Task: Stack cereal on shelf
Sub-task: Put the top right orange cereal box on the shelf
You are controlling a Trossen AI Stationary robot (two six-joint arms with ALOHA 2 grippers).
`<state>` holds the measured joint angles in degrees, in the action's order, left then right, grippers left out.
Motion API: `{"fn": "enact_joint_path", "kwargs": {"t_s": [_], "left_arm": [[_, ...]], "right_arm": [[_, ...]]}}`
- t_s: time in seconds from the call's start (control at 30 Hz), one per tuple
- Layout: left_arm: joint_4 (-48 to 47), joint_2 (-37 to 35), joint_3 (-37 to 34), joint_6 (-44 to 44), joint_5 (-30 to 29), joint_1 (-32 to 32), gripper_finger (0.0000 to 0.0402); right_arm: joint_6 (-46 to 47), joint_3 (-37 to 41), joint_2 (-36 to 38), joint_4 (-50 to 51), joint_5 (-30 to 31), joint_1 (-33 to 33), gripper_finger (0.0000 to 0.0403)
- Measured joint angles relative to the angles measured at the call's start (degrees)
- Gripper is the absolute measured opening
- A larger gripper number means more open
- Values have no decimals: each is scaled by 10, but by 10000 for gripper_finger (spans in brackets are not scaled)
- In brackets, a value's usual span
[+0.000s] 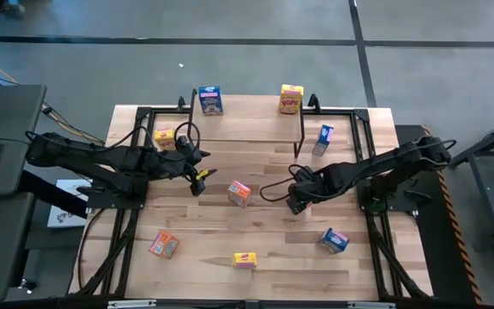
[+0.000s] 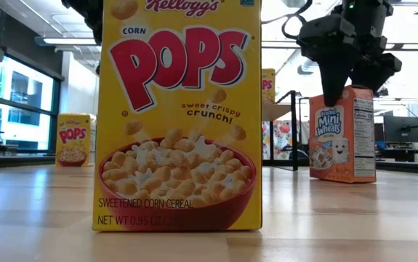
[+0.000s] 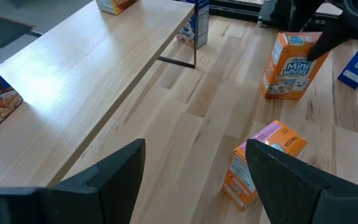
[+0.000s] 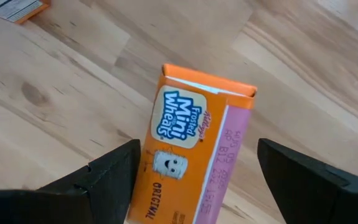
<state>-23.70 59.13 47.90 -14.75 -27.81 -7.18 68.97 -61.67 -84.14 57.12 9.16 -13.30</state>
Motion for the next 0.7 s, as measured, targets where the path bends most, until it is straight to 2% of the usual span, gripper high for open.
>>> {"fn": "enact_joint_path", "kwargs": {"t_s": [0.4,0.7], "left_arm": [[0,0,0,0,0,0,269],[0,0,0,-1,0,0,269]], "right_arm": [[0,0,0,0,-7,0,201],[-10,0,1,0,-18,0,154]]}}
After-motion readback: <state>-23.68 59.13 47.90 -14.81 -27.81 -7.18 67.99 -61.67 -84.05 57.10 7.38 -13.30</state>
